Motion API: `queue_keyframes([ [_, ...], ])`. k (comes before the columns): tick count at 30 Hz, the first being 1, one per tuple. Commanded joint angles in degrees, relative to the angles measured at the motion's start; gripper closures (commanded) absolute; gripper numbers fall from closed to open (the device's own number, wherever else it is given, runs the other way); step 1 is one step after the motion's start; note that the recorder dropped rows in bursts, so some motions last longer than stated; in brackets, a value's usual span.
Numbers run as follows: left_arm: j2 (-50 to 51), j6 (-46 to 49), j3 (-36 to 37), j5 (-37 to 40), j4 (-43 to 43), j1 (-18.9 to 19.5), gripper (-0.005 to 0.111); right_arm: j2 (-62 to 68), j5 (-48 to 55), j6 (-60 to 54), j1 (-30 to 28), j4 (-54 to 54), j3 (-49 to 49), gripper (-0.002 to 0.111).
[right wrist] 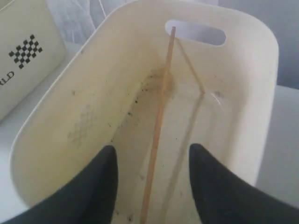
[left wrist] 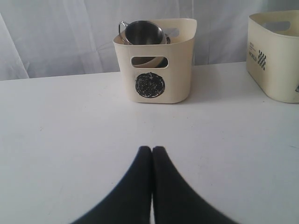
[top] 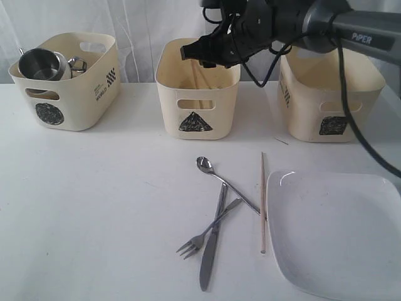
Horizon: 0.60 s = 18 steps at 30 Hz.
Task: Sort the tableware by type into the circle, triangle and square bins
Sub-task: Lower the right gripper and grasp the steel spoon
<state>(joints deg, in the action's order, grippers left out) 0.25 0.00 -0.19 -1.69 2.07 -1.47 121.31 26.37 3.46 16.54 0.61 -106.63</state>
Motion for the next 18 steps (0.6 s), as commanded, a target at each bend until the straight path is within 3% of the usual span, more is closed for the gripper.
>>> queue_keyframes([
  [1, -0.3, 0.0, 0.2, 0.0, 0.2, 0.2, 0.107, -8.6, 6.1, 0.4, 1.3, -0.6, 8.5, 0.062],
  [4, -0.3, 0.0, 0.2, 0.0, 0.2, 0.2, 0.107, -17.4, 12.0, 1.2, 3.7, -0.6, 22.7, 0.062],
  [8, -0.3, 0.0, 0.2, 0.0, 0.2, 0.2, 0.107, -20.1, 14.2, -9.0, 6.6, -3.3, 34.9, 0.062],
  [18, -0.3, 0.0, 0.2, 0.0, 0.2, 0.2, 0.107, -10.1, 9.8, -21.0, 6.8, -6.6, 36.7, 0.062],
])
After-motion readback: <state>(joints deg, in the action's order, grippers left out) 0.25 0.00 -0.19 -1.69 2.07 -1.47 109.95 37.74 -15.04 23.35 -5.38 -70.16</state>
